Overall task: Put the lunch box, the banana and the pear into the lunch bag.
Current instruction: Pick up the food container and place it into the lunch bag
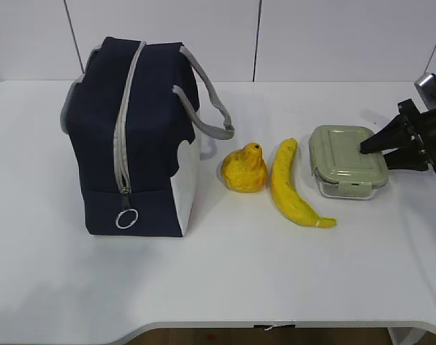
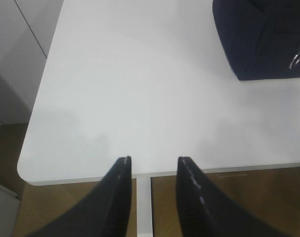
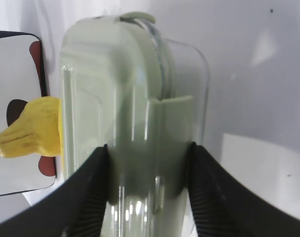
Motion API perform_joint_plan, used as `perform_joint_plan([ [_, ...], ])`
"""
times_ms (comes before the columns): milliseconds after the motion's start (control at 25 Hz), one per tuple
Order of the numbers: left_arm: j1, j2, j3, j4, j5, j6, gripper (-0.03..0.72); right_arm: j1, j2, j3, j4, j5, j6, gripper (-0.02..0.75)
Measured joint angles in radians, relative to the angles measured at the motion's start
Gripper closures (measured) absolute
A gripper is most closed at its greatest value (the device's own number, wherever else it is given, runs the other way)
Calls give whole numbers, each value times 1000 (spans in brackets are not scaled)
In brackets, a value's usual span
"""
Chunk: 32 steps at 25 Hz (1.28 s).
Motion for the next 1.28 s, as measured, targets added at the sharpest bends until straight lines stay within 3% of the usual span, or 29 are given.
perform_joint_plan([
  [1280, 0, 0, 0, 0, 0, -2, 447, 31, -15, 0, 2, -14, 104, 371],
])
